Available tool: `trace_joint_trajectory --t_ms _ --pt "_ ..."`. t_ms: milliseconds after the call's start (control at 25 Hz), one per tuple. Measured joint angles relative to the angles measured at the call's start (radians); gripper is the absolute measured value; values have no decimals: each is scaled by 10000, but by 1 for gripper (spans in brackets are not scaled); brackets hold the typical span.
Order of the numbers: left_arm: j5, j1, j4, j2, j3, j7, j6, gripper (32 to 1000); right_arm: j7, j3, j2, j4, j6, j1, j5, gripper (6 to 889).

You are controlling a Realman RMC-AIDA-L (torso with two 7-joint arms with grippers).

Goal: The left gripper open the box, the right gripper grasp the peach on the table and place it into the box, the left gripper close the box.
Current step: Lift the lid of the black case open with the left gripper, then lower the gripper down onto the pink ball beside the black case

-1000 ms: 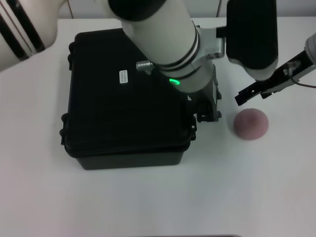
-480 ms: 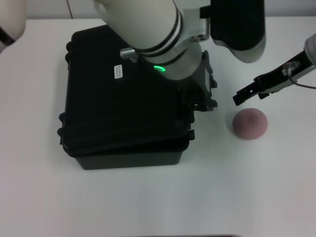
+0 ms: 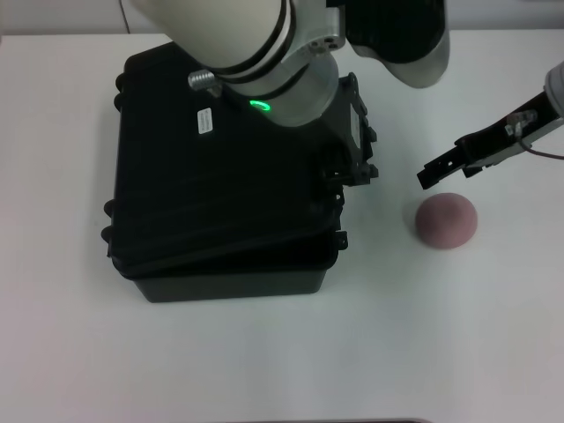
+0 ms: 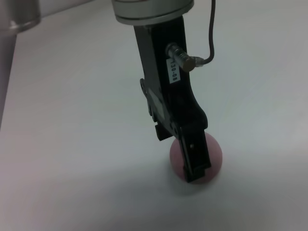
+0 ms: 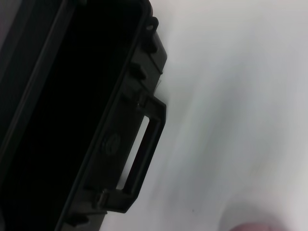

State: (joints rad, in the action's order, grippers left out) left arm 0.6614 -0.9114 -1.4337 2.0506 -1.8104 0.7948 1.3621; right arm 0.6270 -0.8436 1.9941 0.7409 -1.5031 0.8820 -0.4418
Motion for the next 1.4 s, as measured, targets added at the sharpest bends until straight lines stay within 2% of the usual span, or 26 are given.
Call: trace_joint_trajectory --t_ms 360,560,720,840,1200,1400 --pt "58 145 -430 5 667 260 562 368 134 -3 1 1 77 -90 0 844" --pt "79 184 -741 -5 896 365 951 368 248 -16 1 0 169 -143 0 844" --pt "250 270 -921 -7 1263 528 1274 368 340 -60 1 -18 327 -157 11 844" --pt "345 300 -948 -9 1584 670 1472 368 397 -87 0 -113 415 -157 3 844" --pt "483 311 -993 -25 2159 993 1839 368 712 -108 1 -661 877 -103 28 844" --pt "810 315 -1044 -32 2784 1219 2232 368 919 -133 30 -780 1142 -79 66 844"
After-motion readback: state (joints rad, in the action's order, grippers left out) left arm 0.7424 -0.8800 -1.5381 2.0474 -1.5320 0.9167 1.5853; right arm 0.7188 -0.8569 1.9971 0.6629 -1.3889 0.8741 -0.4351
